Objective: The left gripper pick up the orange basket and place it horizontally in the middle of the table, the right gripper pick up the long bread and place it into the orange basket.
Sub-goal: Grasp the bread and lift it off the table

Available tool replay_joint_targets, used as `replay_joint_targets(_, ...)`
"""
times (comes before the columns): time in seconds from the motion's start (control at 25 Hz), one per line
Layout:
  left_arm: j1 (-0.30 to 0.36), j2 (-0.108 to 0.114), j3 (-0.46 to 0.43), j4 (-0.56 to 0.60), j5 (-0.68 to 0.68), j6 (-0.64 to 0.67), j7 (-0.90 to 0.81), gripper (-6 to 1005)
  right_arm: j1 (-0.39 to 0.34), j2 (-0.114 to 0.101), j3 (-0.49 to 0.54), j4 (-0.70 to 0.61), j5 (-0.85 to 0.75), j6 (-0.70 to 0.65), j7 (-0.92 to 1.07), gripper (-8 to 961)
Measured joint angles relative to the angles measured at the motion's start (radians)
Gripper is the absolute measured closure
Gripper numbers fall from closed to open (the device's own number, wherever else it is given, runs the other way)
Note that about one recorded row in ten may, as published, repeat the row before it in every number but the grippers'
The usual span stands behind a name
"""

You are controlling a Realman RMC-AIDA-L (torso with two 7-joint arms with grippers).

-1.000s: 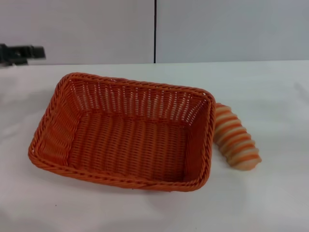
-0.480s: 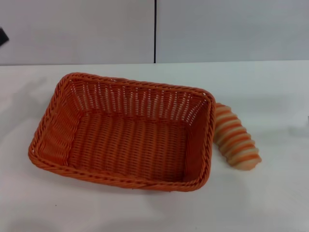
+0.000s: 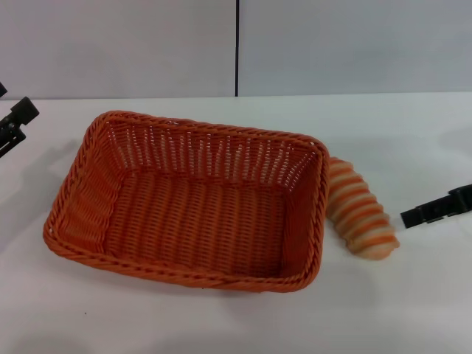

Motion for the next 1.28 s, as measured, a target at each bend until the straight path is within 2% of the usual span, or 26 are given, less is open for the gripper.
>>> replay_joint_targets(0.16,-0.002,0.002,-0.001,-0.013,-0.004,0.003,0.005,301,0.039,-0.011,-0.032,0.139,-0.001,0.088,-0.008,294)
replay_joint_targets(0.52,-0.019,0.001,0.004,-0.017,-0.005,0.006,0.001,302,0.088,-0.005,-0.047,0.216,0.001,0.145,-0.012,298)
replay_joint_targets(0.68,-0.021,0.002,0.003,-0.017,-0.006,0.015,-0.005,302,0.123,-0.004,-0.054,0.302,0.005,0.194,-0.020,300)
replay_joint_targets(1.24,-0.028,0.005,0.001,0.002,-0.006,0.044,-0.049,304,0.138,0.016,-0.072,0.329,0.010,0.212,-0.019,307)
replay_joint_targets(1.28,-0.029,0.005,0.000,0.003,-0.006,0.049,-0.049,304,0.131,0.017,-0.070,0.323,0.023,0.211,-0.018,335)
